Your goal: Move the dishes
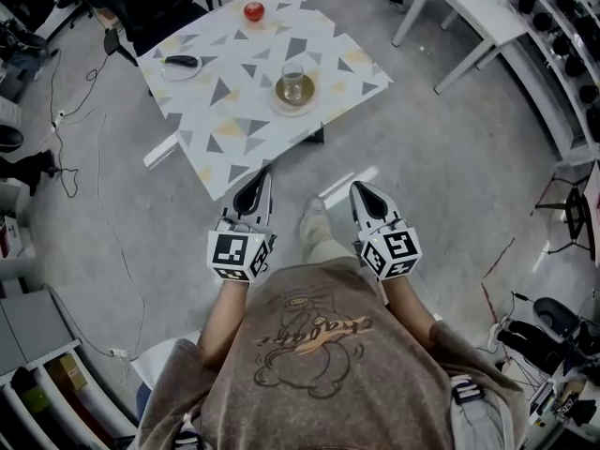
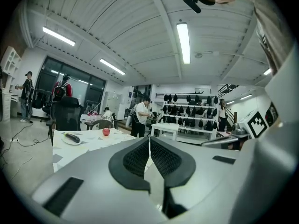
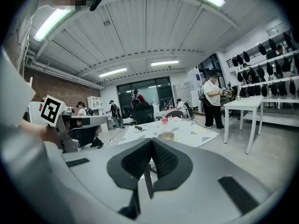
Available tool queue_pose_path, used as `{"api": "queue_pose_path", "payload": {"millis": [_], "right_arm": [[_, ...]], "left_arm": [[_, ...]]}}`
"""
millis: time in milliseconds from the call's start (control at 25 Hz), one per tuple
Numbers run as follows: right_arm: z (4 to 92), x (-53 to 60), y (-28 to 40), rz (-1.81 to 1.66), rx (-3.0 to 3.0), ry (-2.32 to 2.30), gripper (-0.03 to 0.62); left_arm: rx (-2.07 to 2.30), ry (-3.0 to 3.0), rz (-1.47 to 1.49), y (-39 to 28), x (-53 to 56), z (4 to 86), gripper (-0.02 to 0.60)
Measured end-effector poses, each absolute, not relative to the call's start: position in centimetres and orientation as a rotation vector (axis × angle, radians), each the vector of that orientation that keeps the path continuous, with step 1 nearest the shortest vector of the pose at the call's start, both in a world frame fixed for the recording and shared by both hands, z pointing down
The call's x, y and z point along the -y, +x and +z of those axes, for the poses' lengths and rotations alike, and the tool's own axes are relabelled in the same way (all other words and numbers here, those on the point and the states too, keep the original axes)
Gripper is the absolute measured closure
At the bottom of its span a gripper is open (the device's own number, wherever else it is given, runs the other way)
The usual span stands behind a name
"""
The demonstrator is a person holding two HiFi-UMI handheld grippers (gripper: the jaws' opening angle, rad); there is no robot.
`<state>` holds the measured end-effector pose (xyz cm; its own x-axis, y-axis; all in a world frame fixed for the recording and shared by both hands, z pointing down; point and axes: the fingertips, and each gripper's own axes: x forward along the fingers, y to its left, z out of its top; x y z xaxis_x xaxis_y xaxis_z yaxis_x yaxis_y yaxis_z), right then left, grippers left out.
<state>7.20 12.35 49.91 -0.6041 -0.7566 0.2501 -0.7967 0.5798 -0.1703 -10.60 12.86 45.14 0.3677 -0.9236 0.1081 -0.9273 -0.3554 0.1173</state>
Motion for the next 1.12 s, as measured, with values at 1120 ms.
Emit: {"api": "queue_pose_path", "payload": {"millis": [1120], "right_arm": [[47.8,11.3,7.4,0.451,2.748,1.234,0.591]], "left_arm": [[1.691,2.488,0.086,-9.6,8.8,43.2,0.56]]}}
